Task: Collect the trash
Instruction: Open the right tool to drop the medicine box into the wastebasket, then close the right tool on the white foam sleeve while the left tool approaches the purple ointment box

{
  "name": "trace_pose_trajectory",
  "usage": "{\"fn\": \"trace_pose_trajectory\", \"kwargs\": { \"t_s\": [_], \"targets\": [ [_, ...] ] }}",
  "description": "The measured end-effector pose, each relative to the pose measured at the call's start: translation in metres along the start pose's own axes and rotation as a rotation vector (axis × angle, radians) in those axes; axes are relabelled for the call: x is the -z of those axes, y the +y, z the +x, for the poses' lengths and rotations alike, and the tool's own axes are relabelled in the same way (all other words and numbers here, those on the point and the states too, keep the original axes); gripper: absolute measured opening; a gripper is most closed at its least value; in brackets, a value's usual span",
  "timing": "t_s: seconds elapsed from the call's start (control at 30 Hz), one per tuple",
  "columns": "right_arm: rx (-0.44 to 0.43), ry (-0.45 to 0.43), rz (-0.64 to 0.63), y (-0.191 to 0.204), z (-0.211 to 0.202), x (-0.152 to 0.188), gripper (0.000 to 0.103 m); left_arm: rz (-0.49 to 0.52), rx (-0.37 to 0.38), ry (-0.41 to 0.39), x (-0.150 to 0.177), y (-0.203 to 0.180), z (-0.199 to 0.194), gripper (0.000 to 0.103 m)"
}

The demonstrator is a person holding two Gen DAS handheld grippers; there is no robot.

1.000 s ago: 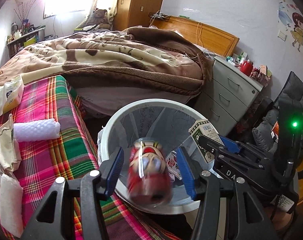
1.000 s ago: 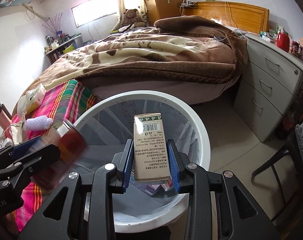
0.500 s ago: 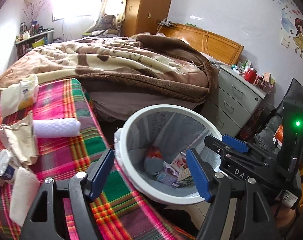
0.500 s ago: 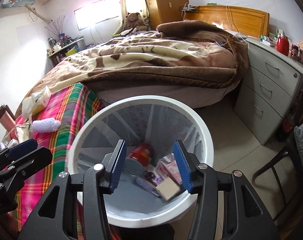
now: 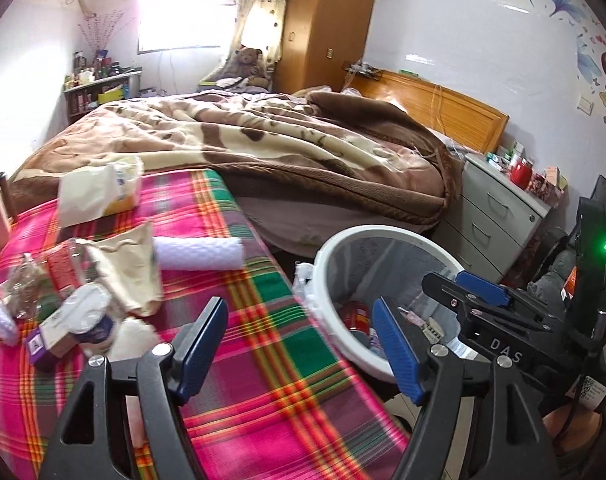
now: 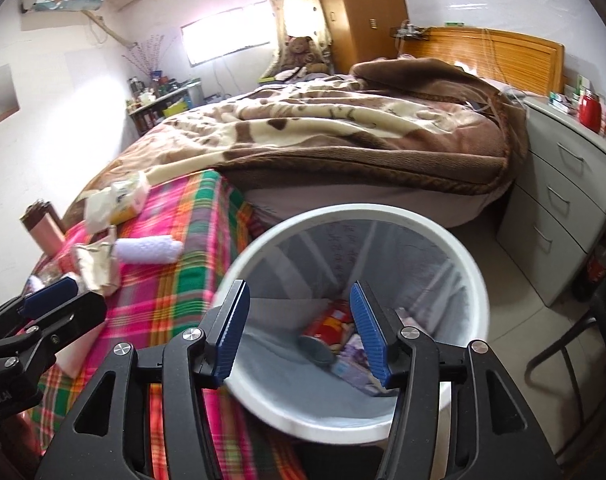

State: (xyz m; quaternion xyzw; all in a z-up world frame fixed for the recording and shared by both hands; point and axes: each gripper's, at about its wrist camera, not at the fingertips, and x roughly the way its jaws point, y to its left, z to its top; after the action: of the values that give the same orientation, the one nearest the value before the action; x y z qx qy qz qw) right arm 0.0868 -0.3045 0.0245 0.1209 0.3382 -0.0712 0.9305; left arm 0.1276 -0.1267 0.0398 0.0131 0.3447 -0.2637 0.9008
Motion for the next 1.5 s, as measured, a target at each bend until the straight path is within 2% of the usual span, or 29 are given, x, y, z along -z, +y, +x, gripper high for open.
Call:
{"fn": "trace_pose_trajectory", "kwargs": {
  "t_s": [0.2,0.67,0.87,1.2,1.3,1.4,1.5],
  "targets": [
    [-0.042,-0.003,-0.016,0.026,0.002,0.005,0.064,-0.04,-0.054,-0.025,0.007,0.035,-0.017,0.077],
    [-0.166,0.075,-0.102,0.093,0.019,0.022,0.064,-0.168,-0.191,-0.034,0.03,0.127,-0.047,0.077],
    [-0.218,0.122,-0.135,0.123,0.031,0.03,0.064,-0.208,-0.197,-0.017,0.042,0.158,-0.054,0.077],
    [-0.278,0.202,-0.156,0.169,0.051,0.041,0.066,-0.184,-0.225,0.021,0.048,0.198,-0.055,0.078],
    [-0.282,0.227,-0.149,0.179,0.058,0.043,0.073,-0.166,-0.221,0.044,0.049,0.206,-0.051,0.078],
    [-0.285,0.255,-0.141,0.188,0.064,0.045,0.074,-0.164,-0.19,0.06,0.049,0.212,-0.047,0.079],
    [-0.225,0.283,-0.175,0.197,0.073,0.048,0.074,-0.157,-0.184,0.076,0.048,0.215,-0.04,0.079]
  ]
}}
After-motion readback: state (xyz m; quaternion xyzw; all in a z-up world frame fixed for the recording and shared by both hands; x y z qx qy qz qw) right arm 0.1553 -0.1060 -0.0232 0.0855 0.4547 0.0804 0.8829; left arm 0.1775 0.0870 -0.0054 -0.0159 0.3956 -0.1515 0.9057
